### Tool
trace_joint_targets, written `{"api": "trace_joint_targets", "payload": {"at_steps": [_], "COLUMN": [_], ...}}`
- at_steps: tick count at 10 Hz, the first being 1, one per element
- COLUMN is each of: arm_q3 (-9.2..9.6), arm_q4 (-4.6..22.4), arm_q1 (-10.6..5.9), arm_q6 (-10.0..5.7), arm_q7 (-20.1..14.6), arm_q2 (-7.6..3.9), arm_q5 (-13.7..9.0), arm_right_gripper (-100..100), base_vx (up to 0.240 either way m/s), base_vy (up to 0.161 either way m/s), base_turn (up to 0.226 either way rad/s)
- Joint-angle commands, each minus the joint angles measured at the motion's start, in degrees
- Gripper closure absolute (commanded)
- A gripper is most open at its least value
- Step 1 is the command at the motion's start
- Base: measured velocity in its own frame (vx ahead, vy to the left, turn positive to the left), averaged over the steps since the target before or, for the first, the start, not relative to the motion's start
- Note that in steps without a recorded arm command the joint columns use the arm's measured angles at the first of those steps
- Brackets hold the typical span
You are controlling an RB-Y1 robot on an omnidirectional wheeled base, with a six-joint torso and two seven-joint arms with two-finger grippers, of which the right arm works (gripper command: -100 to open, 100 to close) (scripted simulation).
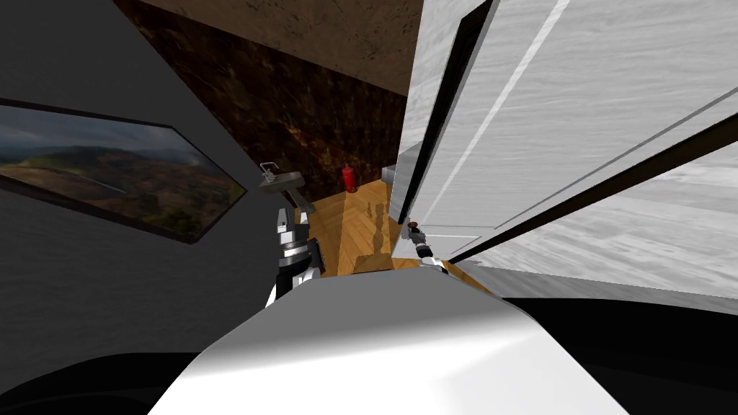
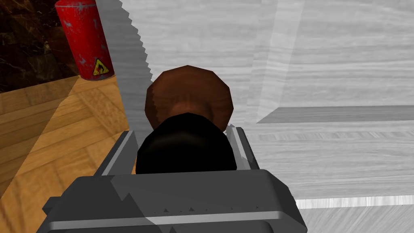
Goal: Pull the door open
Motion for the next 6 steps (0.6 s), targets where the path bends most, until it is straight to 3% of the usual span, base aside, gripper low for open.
{"api": "trace_joint_targets", "payload": {"at_steps": [1, 5, 6], "arm_q3": [0.15, 0.15, 0.43], "arm_q4": [0.1, 0.1, 0.3], "arm_q1": [0.05, 0.05, 0.49], "arm_q6": [0.01, 0.01, 0.94], "arm_q7": [0.0, 0.0, -1.0], "arm_q2": [0.30, 0.30, -0.32], "arm_q5": [0.1, 0.1, 1.1], "arm_right_gripper": [100, 100, 100], "base_vx": [-0.033, -0.016, -0.088], "base_vy": [-0.020, -0.003, -0.040], "base_turn": [-0.004, 0.006, 0.061]}}
